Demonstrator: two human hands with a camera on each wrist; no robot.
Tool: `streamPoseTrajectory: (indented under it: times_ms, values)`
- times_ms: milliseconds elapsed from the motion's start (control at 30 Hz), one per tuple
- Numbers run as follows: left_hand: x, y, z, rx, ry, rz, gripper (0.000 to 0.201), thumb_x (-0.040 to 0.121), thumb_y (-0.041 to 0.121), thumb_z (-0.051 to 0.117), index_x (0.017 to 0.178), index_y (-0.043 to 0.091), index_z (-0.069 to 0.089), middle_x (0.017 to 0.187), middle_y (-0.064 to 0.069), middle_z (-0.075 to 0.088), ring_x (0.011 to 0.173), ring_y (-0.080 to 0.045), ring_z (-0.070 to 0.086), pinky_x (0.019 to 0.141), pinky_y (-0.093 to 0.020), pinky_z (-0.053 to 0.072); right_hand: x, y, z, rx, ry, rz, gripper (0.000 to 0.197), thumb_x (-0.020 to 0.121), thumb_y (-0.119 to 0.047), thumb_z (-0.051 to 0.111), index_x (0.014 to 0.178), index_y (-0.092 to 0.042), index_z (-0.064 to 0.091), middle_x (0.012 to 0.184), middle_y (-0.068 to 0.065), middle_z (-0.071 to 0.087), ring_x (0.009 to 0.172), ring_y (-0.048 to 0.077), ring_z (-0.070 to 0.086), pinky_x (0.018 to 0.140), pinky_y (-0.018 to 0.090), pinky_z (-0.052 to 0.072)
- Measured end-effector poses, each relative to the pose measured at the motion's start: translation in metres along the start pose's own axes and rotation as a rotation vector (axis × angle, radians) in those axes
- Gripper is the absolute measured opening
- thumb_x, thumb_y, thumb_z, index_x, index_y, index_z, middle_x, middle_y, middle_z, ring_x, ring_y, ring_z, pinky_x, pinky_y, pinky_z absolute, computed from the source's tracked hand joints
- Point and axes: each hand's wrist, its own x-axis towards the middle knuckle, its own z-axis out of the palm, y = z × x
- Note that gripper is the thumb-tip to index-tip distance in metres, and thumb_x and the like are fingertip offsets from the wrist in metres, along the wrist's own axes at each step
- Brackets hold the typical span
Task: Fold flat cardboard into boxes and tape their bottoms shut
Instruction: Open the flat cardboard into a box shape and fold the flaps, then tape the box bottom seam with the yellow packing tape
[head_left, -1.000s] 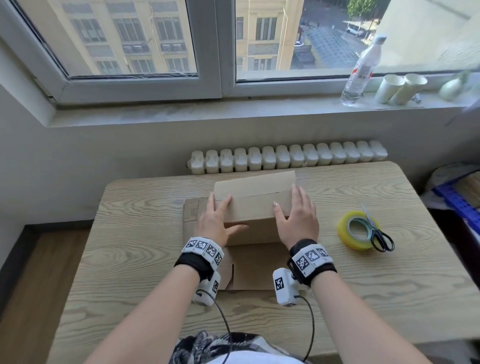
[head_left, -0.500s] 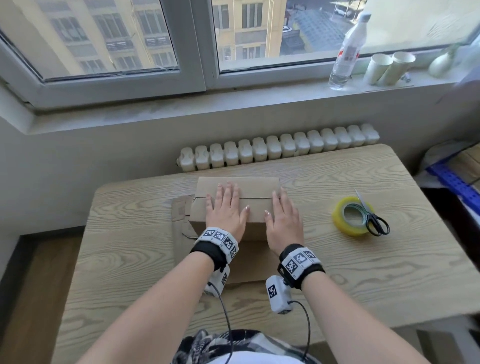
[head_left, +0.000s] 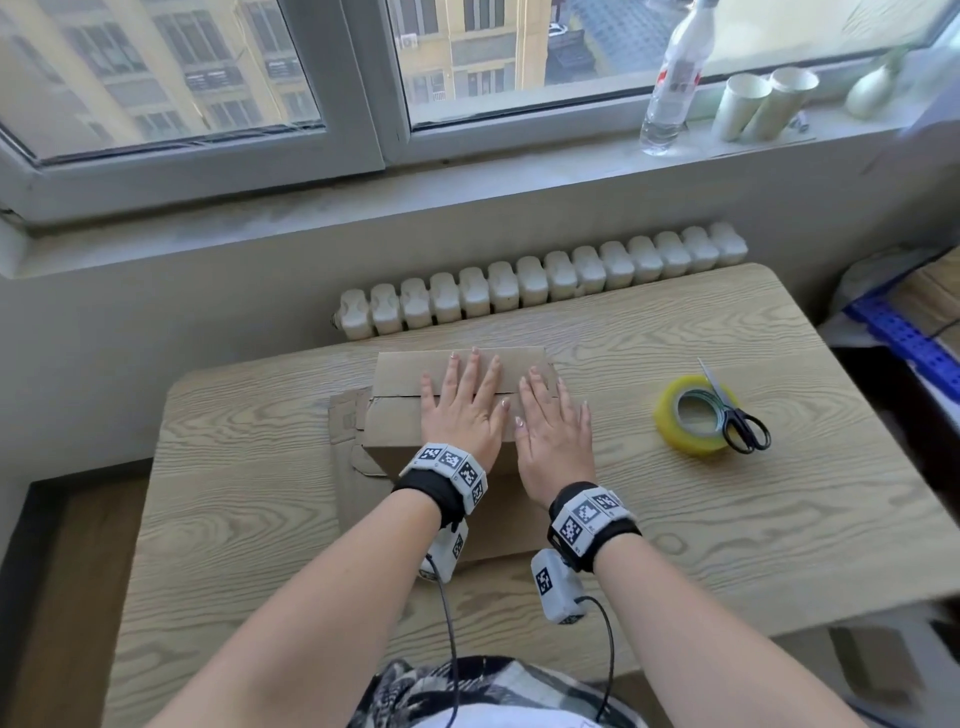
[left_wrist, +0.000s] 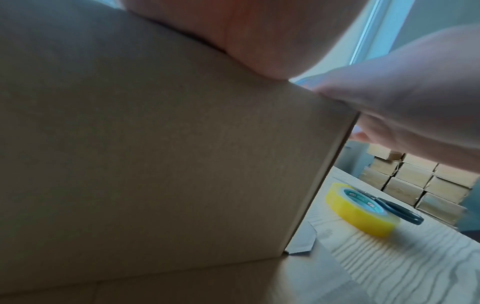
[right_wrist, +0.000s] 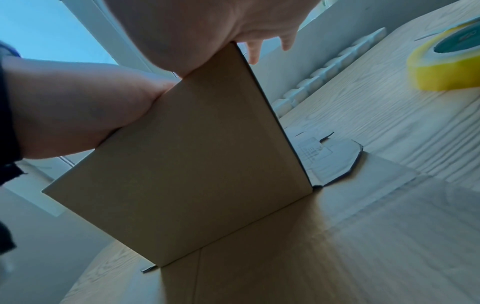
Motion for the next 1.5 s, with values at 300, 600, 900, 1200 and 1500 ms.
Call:
streamPoseTrajectory:
  times_ms: [300,600,900,1200,1500]
  values:
    - [0.001,-0.002,0.008,0.004,0.046,-0.023,0.058,0.101,0.053,0.008,0.155,0.037,-0.009,0.163,0.01,-0.016,0.15,-0.014,-0.017,0.121,-0.05,-0.009,0.022,0.057,-0.002,0.249,0.257,0.342,0.057,0.102,-0.037,0.036,0.156,-0.026,0.019,0.165,0.001,0.006,0.149,0.024,0.013,0.12,0.048,0.013]
    - [0.005,-0.005,0.017,0.024,0.114,-0.036,0.059,0.101,0.053,0.012,0.156,0.037,-0.005,0.164,0.01,-0.011,0.151,-0.015,-0.013,0.121,-0.051,-0.005,0.052,0.159,0.019,0.034,0.03,0.806,0.074,0.09,-0.014,0.054,0.152,-0.002,0.015,0.157,0.016,0.027,0.149,0.033,0.011,0.121,0.048,0.002]
    - [0.005,-0.005,0.017,0.031,0.137,-0.033,0.059,0.101,0.052,0.013,0.156,0.037,-0.002,0.165,0.009,-0.008,0.151,-0.015,-0.011,0.121,-0.051,-0.005,0.051,0.138,0.033,-0.031,-0.066,0.67,0.031,0.095,-0.02,0.056,0.123,-0.006,0.053,0.129,0.014,0.049,0.116,0.03,0.053,0.102,0.039,0.035]
    - [0.005,-0.007,0.009,0.01,0.065,-0.004,0.059,0.101,0.053,0.01,0.155,0.037,-0.009,0.163,0.011,-0.016,0.15,-0.014,-0.018,0.121,-0.051,-0.01,0.049,0.083,-0.023,0.451,0.115,0.592,0.035,0.095,-0.029,0.043,0.113,-0.003,0.058,0.113,0.019,0.063,0.106,0.037,0.056,0.087,0.04,0.041]
    - [0.007,-0.019,-0.014,-0.416,-0.005,0.028,0.057,0.104,0.036,0.034,0.156,0.031,0.013,0.165,0.009,0.004,0.151,-0.013,-0.006,0.119,-0.047,-0.015,0.022,0.023,-0.117,0.762,0.322,0.388,0.037,0.083,-0.031,0.049,0.066,0.001,0.049,0.062,0.005,0.041,0.058,0.02,0.034,0.055,0.036,0.027]
